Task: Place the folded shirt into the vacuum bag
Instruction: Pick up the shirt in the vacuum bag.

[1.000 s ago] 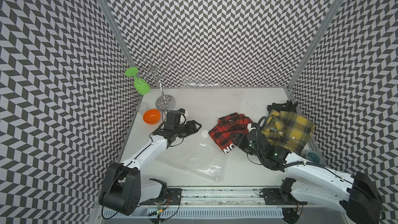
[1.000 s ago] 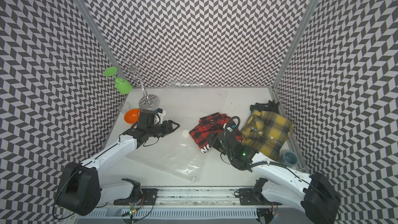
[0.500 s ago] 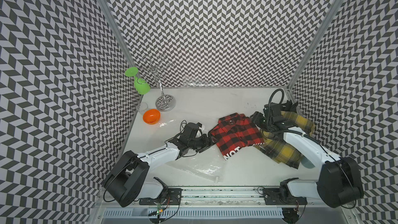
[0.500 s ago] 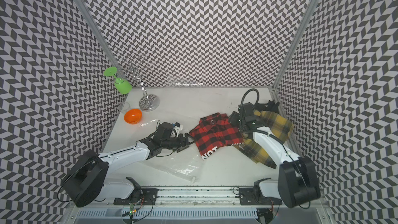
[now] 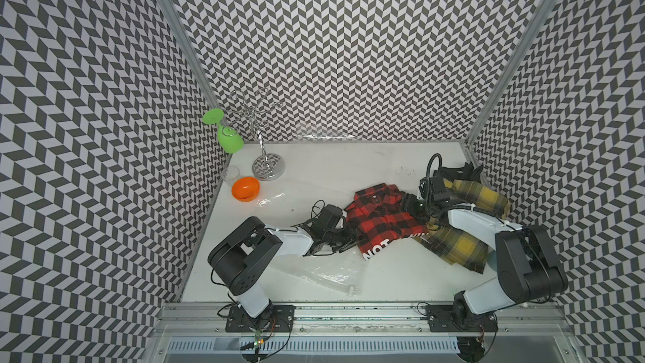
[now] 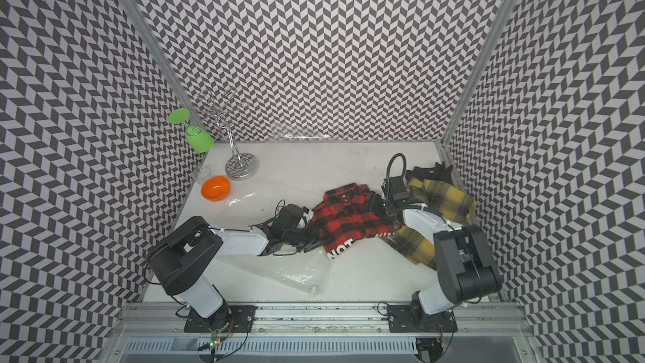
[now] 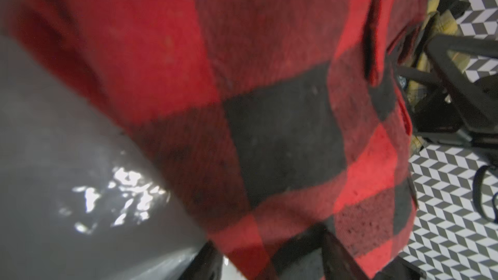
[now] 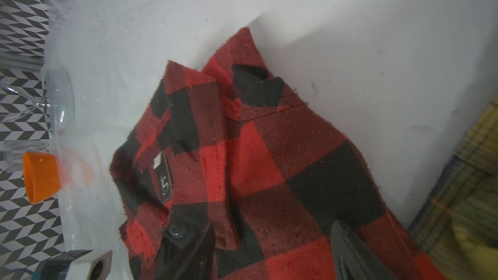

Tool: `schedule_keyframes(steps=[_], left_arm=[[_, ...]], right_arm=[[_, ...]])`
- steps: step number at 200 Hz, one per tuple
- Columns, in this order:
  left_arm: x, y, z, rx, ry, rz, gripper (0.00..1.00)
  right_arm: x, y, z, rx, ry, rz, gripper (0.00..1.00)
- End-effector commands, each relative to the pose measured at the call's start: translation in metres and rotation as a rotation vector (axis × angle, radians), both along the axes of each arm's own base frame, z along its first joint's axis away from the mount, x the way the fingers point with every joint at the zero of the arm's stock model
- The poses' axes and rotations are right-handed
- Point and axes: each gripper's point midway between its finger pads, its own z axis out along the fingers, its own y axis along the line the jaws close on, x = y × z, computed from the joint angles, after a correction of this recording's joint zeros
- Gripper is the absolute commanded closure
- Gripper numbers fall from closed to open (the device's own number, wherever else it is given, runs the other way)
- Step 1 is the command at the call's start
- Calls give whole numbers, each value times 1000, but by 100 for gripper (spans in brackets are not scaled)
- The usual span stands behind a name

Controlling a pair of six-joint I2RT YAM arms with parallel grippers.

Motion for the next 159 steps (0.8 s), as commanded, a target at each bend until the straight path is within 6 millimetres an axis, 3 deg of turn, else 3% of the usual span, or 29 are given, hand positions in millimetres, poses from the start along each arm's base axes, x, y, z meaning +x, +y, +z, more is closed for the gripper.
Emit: schedule_keyframes(steps=[1, 19, 36, 52, 73, 83, 102, 118, 130, 148, 159], left_arm=[[19, -10, 14, -4, -89, -9, 52], [33, -1, 15, 35, -121, -5, 65], [57, 17, 28, 68, -175, 14, 77], [80, 32, 54, 108, -268, 12, 86], [94, 42, 81, 190, -370, -67, 92], [95, 47, 83, 235, -388, -108, 91], [89, 66, 59, 278, -330, -134, 79], [81, 87, 39, 294, -267, -116, 61], [81, 111, 32, 348, -250, -78, 52], [95, 151, 45, 476, -295, 20, 48], [105, 150, 68, 492, -365, 38, 48]], right_arm=[[6, -2, -1, 6, -33, -8, 31], [1, -9, -11, 1, -8, -24, 31], [-4, -6, -13, 25, -2, -17, 32], [-10, 8, -8, 98, -7, 33, 33], [-21, 42, 20, 264, -38, 161, 33], [-23, 46, 35, 285, -59, 182, 33], [-15, 18, 48, 208, -95, 79, 28], [-13, -11, 38, 173, -85, -9, 26], [-19, -16, 27, 195, -56, 8, 26], [-27, -11, 17, 215, -31, 42, 29], [-29, -11, 16, 208, -36, 49, 30]])
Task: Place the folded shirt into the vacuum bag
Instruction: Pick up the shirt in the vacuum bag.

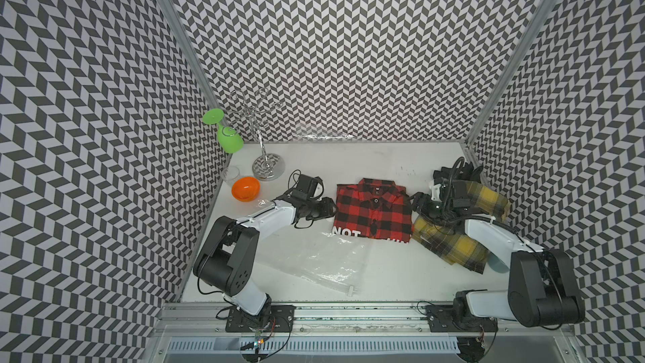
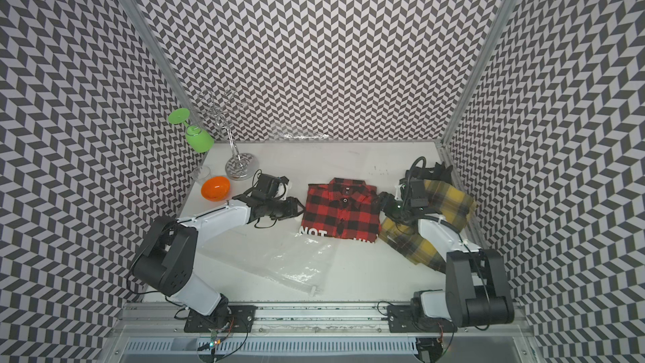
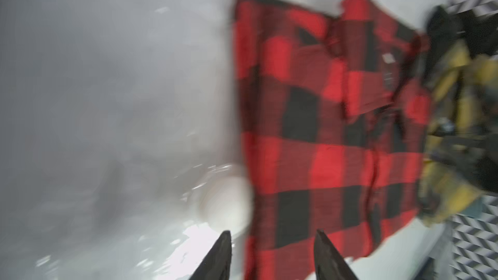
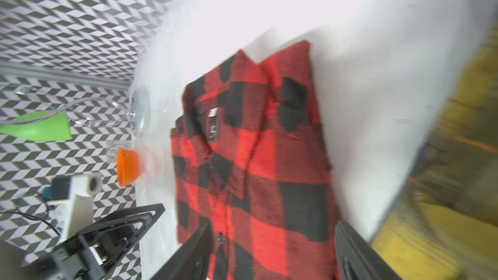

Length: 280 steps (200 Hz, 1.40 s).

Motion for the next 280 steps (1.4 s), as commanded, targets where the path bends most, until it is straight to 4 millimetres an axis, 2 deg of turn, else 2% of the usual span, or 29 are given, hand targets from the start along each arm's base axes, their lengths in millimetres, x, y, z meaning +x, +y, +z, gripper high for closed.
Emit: schedule_keyframes(steps=[1, 16, 35, 50, 65, 81, 113, 129, 149, 172, 189, 201, 221, 236, 259, 280], left_arm=[[15, 25, 42, 107, -139, 32, 48], [21, -12, 76, 55, -216, -34, 49], [11, -84, 98, -34, -256, -189, 53], [4, -127, 96, -105, -242, -281, 58], [3, -147, 79, -129, -211, -316, 63], [7, -149, 53, -108, -173, -310, 67], [6, -137, -1, -48, -94, -275, 68], [-2, -133, -27, -39, -43, -273, 68], [-10, -133, -40, -51, -15, -273, 68], [-13, -137, -37, -79, -19, -273, 68], [-13, -144, -32, -100, -32, -282, 68], [-14, -151, -29, -121, -38, -292, 68], [-15, -155, -23, -168, -34, -307, 67], [-9, -143, -14, -195, -39, -283, 67], [2, -119, 5, -235, -64, -238, 67], [7, -103, 11, -237, -75, -212, 67]], right_arm=[[-14, 8, -14, 9, 23, 66, 30], [-11, 7, -18, -8, 25, 70, 30], [-6, 8, -26, -9, 40, 77, 30], [-9, 13, -37, 26, 63, 88, 30], [-16, 22, -48, 63, 85, 105, 30], [-22, 27, -59, 98, 112, 107, 30], [-27, 30, -72, 131, 129, 93, 36], [-22, 37, -57, 186, 79, 105, 51], [-9, 43, -20, 211, -12, 122, 67], [8, 50, 31, 164, -123, 124, 78], [16, 63, 48, 64, -137, 123, 82], [20, 73, 42, -33, -101, 113, 86], [21, 94, 21, -133, -38, 89, 90], [21, 105, 6, -162, -23, 70, 91], [22, 111, -13, -257, -20, 58, 92], [22, 102, -30, -361, 0, 47, 96]])
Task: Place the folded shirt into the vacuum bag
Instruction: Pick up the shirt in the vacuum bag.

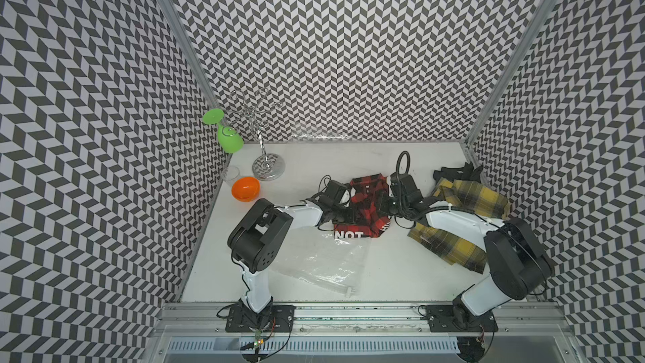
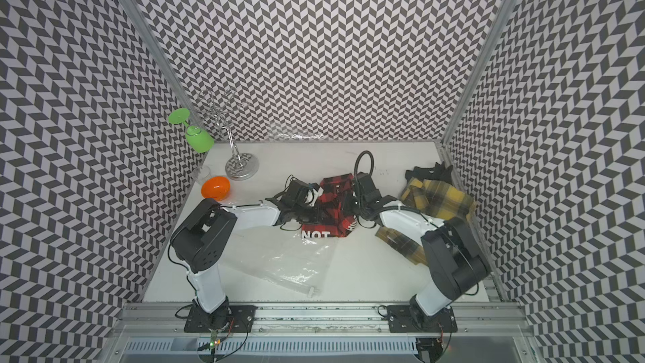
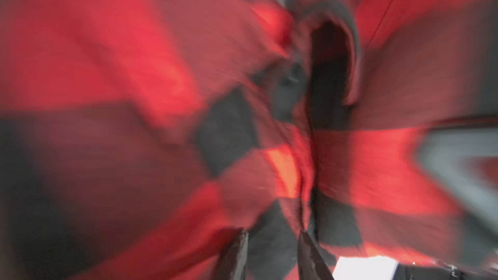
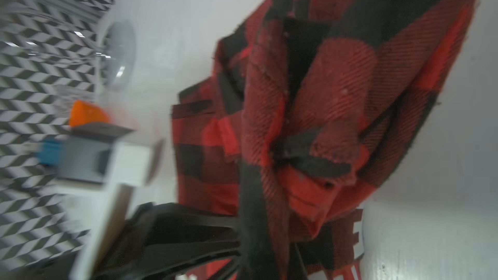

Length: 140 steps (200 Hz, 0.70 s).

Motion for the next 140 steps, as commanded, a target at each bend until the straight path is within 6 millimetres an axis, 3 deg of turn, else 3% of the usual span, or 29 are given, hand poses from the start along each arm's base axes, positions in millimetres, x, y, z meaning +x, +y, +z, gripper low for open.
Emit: schedule_keyframes(steps=[1, 19, 32, 51, 64, 100, 118, 140], left_arm=[[12, 12, 28, -61, -46, 21, 67], [12, 23, 50, -72, -56, 19, 66], [19, 46, 64, -5, -117, 73, 65], [28, 90, 47, 131, -102, 179, 65], [24, 102, 26, 191, -66, 200, 64], [-3, 78, -12, 133, 39, 166, 59], [-8, 64, -11, 86, 38, 143, 59], [-10, 55, -12, 64, 38, 117, 59]], right_arm=[[7, -21, -17, -158, -8, -81, 96], [10, -35, -17, -237, -23, -108, 97], [12, -41, -9, -278, -42, -111, 98], [17, -38, 7, -299, -79, -79, 98], [20, -32, 18, -314, -102, -57, 98], [19, 3, 28, -307, -142, 33, 97], [14, 22, 23, -257, -137, 89, 97], [9, 53, 31, -168, -168, 191, 96]])
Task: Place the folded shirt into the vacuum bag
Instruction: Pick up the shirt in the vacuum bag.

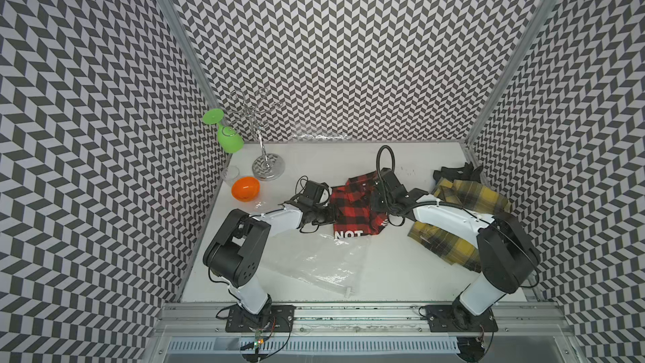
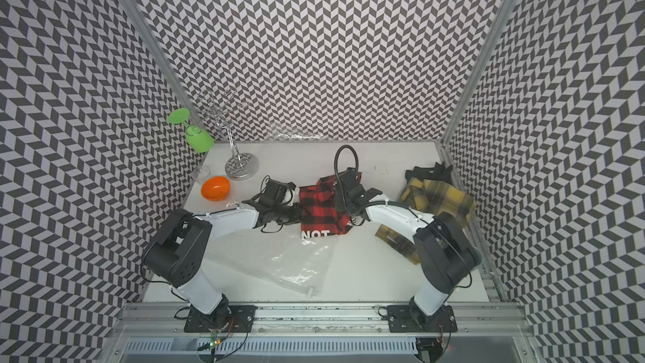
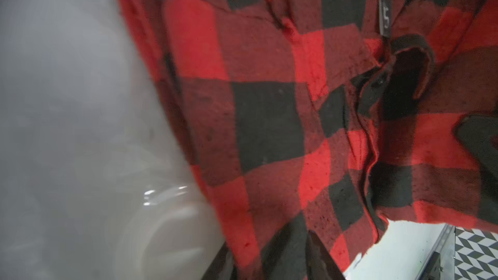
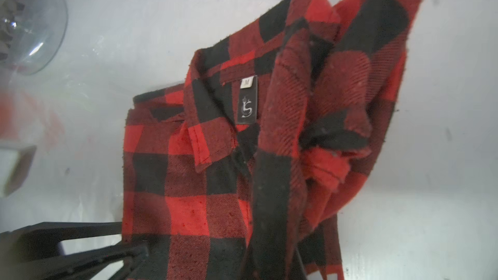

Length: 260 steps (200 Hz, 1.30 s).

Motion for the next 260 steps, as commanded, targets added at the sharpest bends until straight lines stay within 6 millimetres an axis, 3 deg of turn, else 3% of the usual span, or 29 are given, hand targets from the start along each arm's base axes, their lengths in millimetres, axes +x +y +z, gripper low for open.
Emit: schedule_keyframes(steps=[1, 30, 59, 76, 86, 100, 110, 139, 172, 207, 211, 229, 260], left_arm=[[-5, -9, -8, -33, 26, -16, 59], [-11, -15, -18, -63, 57, -40, 61], [-10, -16, -5, -81, 33, -51, 61], [-6, -3, 9, -74, 6, -38, 61], [-3, 9, 17, -70, -9, -18, 61], [3, 29, 29, -60, -26, 13, 61], [6, 44, 38, -39, -44, 35, 61], [15, 86, 62, 5, -103, 126, 61], [18, 114, 78, -1, -137, 174, 61], [18, 114, 78, -21, -137, 184, 61], [17, 114, 78, -22, -134, 183, 61], [17, 114, 78, -19, -138, 180, 61], [19, 116, 89, -21, -165, 185, 61]], right_arm=[[1, 38, 11, 101, -35, 128, 96], [-8, 76, 4, 269, 30, 235, 91], [-11, 74, -51, 219, 140, 204, 75], [-15, 69, -66, 191, 162, 198, 52], [-17, 68, -67, 182, 161, 209, 40], [-19, 68, -67, 169, 159, 234, 12], [-21, 69, -68, 160, 166, 261, 0], [-28, 73, -72, 87, 173, 325, 1], [-42, 68, -99, -175, 206, 368, 1], [-73, 76, -133, -277, 314, 434, 1], [-65, 67, -136, -367, 270, 434, 1], [-75, 64, -156, -467, 309, 467, 1], [-88, 32, -191, -650, 412, 461, 1]])
